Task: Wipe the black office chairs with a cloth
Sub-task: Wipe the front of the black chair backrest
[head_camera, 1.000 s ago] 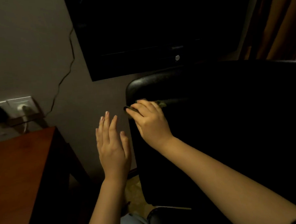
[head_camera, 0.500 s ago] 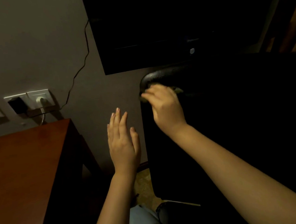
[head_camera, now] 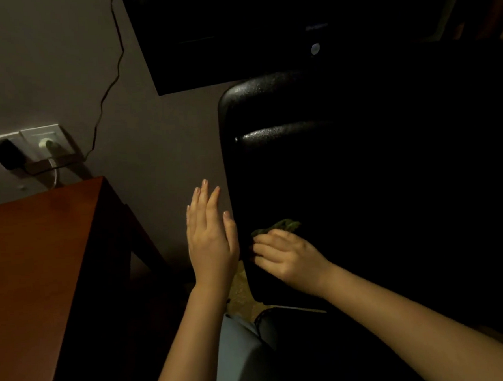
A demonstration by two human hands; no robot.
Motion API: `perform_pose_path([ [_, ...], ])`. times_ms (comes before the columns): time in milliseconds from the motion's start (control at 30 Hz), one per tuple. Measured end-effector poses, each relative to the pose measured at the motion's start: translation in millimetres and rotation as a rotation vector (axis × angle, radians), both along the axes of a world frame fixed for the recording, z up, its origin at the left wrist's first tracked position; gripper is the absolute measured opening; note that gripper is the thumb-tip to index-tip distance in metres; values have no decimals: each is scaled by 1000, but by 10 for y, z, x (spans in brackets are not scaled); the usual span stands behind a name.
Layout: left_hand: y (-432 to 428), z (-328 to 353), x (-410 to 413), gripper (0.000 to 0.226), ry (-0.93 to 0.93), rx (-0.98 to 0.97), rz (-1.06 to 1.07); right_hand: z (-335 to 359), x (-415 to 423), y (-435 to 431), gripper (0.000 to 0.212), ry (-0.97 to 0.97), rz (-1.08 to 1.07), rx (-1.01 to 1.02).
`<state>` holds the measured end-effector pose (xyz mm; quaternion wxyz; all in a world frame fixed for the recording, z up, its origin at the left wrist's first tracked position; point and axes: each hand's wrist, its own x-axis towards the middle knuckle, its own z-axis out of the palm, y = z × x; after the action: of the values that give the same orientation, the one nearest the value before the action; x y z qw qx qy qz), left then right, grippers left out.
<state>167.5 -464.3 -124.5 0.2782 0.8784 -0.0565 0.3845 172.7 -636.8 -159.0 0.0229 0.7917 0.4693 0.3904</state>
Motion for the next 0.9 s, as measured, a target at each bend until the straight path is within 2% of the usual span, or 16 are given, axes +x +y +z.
perform_pose_path([
  [100,11,-98,-44,47,27,-4,-11,264,127,-181,46,0,-16,99],
  [267,11,-436,-190,48,126,-35,-48,878,286,-258,32,-2,-240,599],
  [333,4,-584,-254,49,167,-16,-65,812,267,-122,32,19,-251,656],
  [500,69,-923,-423,51,250,9,-69,-52,-20,209,39,138,-87,331],
  [633,175,-1137,-584,54,313,-18,-36,-698,-214,262,30,125,-55,43],
  [800,148,-1317,-811,56,409,-37,-25,-1024,-281,267,32,162,-71,-174],
  [900,61,-1398,-902,56,427,-51,-56,-1156,-294,206,32,190,-63,-377],
])
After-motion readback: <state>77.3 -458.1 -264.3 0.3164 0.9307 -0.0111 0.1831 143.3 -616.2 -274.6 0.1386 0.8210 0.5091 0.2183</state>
